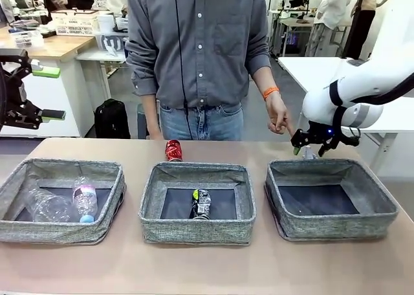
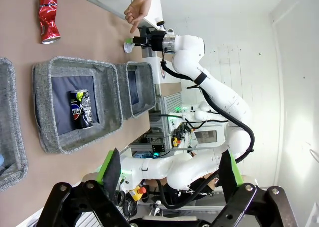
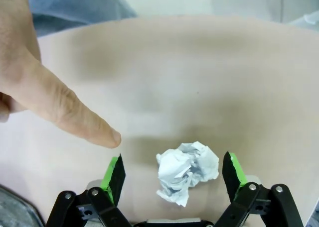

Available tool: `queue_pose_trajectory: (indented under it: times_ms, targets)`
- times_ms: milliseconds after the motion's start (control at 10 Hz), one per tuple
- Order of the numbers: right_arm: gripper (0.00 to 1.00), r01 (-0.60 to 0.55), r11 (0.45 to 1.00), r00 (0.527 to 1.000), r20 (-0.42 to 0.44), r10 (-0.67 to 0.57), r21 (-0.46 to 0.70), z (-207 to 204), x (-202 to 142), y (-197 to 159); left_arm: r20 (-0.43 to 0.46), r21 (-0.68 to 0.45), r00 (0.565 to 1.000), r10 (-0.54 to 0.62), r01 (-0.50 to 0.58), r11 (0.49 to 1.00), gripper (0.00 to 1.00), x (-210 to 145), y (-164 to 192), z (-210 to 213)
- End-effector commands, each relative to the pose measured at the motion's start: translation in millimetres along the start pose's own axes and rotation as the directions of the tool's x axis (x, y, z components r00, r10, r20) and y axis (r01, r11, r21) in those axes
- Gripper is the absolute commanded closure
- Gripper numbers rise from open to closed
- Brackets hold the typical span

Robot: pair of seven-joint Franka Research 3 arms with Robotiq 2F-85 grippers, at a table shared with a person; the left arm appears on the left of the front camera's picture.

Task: Sort the waste into the appropriate baskets.
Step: Pick up the waste item pointed out by the person.

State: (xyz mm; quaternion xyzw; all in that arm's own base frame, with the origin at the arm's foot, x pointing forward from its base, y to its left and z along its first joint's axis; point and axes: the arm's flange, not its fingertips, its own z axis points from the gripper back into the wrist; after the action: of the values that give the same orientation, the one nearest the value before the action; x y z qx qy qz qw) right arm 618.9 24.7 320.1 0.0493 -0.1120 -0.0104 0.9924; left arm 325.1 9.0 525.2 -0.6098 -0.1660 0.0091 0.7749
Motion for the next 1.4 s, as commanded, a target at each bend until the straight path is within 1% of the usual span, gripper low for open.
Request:
queue_pose_trajectory:
  times_ms: [0, 100, 200, 400, 500, 600, 700, 1000, 1100, 1300]
  targets:
    - [0.59, -0.019, 1.0, 1.0, 0.023, 0.019, 0.012, 0, -2, -1, -0.009, 0.001, 1.0, 0.005, -0.005, 1.0, 0.0, 0, -3, 1]
    - [0.6, -0.032, 0.999, 0.999, 0.007, 0.032, -0.007, -1, -2, 0, -0.009, 0.001, 1.0, 0.005, -0.005, 1.0, 0.0, 0, -3, 1]
    - [1.0, -0.042, 0.999, 0.999, 0.007, 0.042, -0.024, 0, -3, 1, -0.009, 0.001, 1.0, 0.005, -0.005, 1.0, 0.0, 0, -3, 1]
    - [1.0, -0.053, 0.998, 0.999, -0.012, 0.053, -0.042, -1, -3, 1, -0.009, 0.001, 1.0, 0.005, -0.005, 1.0, 0.0, 0, -3, 1]
    - [0.83, -0.057, 0.997, 0.998, -0.015, 0.057, -0.051, -2, -3, 2, -0.009, 0.001, 1.0, 0.005, -0.005, 1.0, 0.0, 0, -3, 1]
    - [0.96, -0.057, 0.996, 0.998, -0.011, 0.056, -0.062, -1, -2, 2, -0.009, 0.001, 1.0, 0.005, -0.005, 1.0, 0.0, 0, -3, 1]
    - [1.0, -0.057, 0.996, 0.998, -0.005, 0.057, -0.074, 0, -2, 1, -0.009, 0.001, 1.0, 0.005, -0.005, 1.0, 0.0, 0, -3, 1]
    - [1.0, -0.025, 0.998, 1.0, 0.005, 0.025, -0.065, 1, 2, -3, -0.009, 0.001, 1.0, 0.005, -0.005, 1.0, 0.0, 0, -3, 1]
    - [1.0, -0.016, 0.998, 1.0, -0.007, 0.016, -0.065, 6, 5, -5, -0.009, 0.001, 1.0, 0.005, -0.005, 1.0, 0.0, 0, -3, 1]
    - [1.0, -0.022, 0.995, 1.0, 0.001, 0.022, -0.095, 19, 12, -6, -0.009, 0.001, 1.0, 0.005, -0.005, 1.0, 0.0, 0, -3, 1]
